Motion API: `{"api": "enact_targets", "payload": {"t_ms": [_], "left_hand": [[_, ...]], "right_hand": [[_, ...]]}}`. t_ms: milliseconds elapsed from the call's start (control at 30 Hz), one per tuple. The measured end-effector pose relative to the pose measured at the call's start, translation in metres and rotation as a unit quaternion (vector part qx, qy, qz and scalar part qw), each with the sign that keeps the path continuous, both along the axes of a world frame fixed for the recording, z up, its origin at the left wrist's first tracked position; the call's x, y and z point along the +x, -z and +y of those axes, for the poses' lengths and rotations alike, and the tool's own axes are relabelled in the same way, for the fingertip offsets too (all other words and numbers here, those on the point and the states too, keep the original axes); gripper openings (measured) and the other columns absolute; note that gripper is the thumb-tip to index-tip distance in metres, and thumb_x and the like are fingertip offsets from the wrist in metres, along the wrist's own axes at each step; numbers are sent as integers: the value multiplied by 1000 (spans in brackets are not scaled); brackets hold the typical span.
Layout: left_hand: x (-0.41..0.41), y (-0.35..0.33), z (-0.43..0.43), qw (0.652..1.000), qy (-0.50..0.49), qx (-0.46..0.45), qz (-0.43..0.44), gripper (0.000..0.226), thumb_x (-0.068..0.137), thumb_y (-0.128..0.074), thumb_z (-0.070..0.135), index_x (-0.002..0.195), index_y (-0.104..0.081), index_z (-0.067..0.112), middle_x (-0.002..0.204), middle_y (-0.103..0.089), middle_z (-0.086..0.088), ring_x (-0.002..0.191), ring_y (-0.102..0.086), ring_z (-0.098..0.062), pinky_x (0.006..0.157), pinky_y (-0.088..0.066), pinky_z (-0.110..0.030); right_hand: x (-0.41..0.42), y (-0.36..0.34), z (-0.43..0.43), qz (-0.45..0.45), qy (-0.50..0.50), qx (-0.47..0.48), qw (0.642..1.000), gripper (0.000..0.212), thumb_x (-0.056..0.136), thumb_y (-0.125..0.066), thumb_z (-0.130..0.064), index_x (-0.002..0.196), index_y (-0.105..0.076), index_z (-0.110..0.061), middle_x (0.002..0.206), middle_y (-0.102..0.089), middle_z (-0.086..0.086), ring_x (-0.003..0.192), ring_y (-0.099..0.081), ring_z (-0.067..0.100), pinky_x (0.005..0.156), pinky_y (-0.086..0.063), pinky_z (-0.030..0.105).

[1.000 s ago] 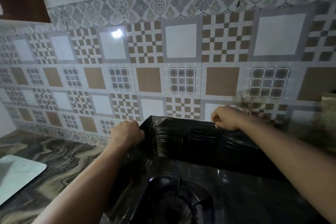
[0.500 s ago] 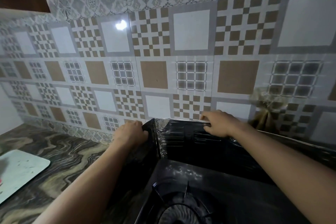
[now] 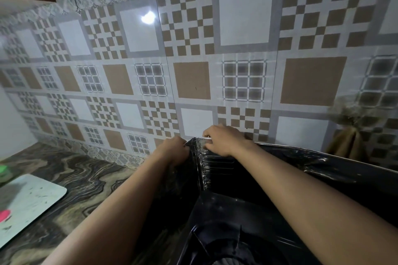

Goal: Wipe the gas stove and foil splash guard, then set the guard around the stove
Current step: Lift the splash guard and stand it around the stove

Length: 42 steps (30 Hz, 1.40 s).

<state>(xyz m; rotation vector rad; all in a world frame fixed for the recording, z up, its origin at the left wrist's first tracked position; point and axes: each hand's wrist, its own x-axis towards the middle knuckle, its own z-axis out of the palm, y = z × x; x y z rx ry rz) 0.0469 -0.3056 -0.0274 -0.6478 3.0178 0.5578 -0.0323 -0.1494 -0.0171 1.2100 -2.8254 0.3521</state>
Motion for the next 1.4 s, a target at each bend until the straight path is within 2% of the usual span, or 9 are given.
{"api": "enact_targets", "payload": {"t_ms": [100, 333, 467, 633, 767, 900, 1033, 1167, 1400], "left_hand": [[-5, 2, -1, 999, 5, 31, 4, 32, 99, -47, 23, 117, -68, 6, 117, -68, -17, 107, -62, -31, 88, -45, -34], [-10, 2, 2, 989, -2, 149, 9, 30, 96, -49, 17, 99, -68, -6, 90, -66, -13, 80, -60, -24, 70, -46, -30], [-9, 0, 6, 984, -12, 177, 0, 25, 95, -46, 12, 75, -60, 3, 72, -58, -8, 64, -53, -18, 56, -42, -26], [-5, -3, 7, 976, 11, 213, -44, 29, 92, -41, 11, 98, -64, -6, 103, -68, -22, 82, -61, -26, 73, -51, -39], [-5, -3, 6, 975, 34, 212, -54, 26, 96, -39, 11, 89, -62, 3, 93, -65, -13, 80, -60, -19, 70, -51, -30], [-3, -1, 6, 970, 28, 239, -39, 27, 98, -40, 13, 89, -64, 5, 92, -65, -13, 78, -59, -18, 80, -55, -39], [2, 1, 4, 945, 5, 326, -33, 32, 97, -42, 20, 101, -68, 3, 101, -73, -14, 92, -69, -25, 94, -54, -41], [16, 0, 7, 902, 6, 432, -14, 30, 98, -40, 19, 101, -65, 3, 93, -64, -17, 75, -62, -22, 68, -50, -30], [19, 8, 4, 873, 12, 487, -7, 27, 92, -40, 18, 85, -63, 4, 77, -62, -14, 60, -59, -18, 58, -48, -25]], "right_hand": [[-5, 5, -12, -15, 19, -28, 999, 17, 97, -61, -29, 97, -71, -15, 104, -70, 8, 83, -59, 30, 65, -39, 33], [-13, 9, -20, -61, 39, -49, 996, 16, 97, -61, -26, 105, -72, -17, 107, -69, 10, 83, -60, 30, 69, -42, 33], [-15, 11, -22, -67, 51, -53, 995, 17, 97, -60, -28, 105, -72, -18, 107, -68, 10, 92, -66, 35, 70, -44, 34], [-14, 11, -23, -70, 58, -59, 994, 18, 97, -60, -30, 104, -72, -19, 100, -66, 5, 87, -63, 32, 66, -41, 32], [-14, 11, -25, -68, 57, -56, 994, 17, 97, -61, -29, 95, -71, -16, 91, -62, 5, 82, -60, 30, 65, -40, 32], [-15, 14, -27, -70, 60, -64, 994, 18, 95, -61, -27, 82, -68, -16, 84, -62, 5, 81, -62, 32, 64, -41, 32], [-16, 15, -24, -74, 58, -70, 993, 15, 96, -62, -28, 94, -72, -18, 87, -61, 3, 81, -61, 29, 58, -37, 30], [-17, 13, -22, -81, 49, -64, 993, 18, 97, -61, -31, 102, -73, -18, 96, -66, 4, 87, -63, 30, 67, -48, 34], [-20, 12, -25, -73, 62, 37, 995, 10, 84, -66, -20, 87, -60, -13, 97, -63, 11, 89, -64, 32, 73, -55, 35]]}}
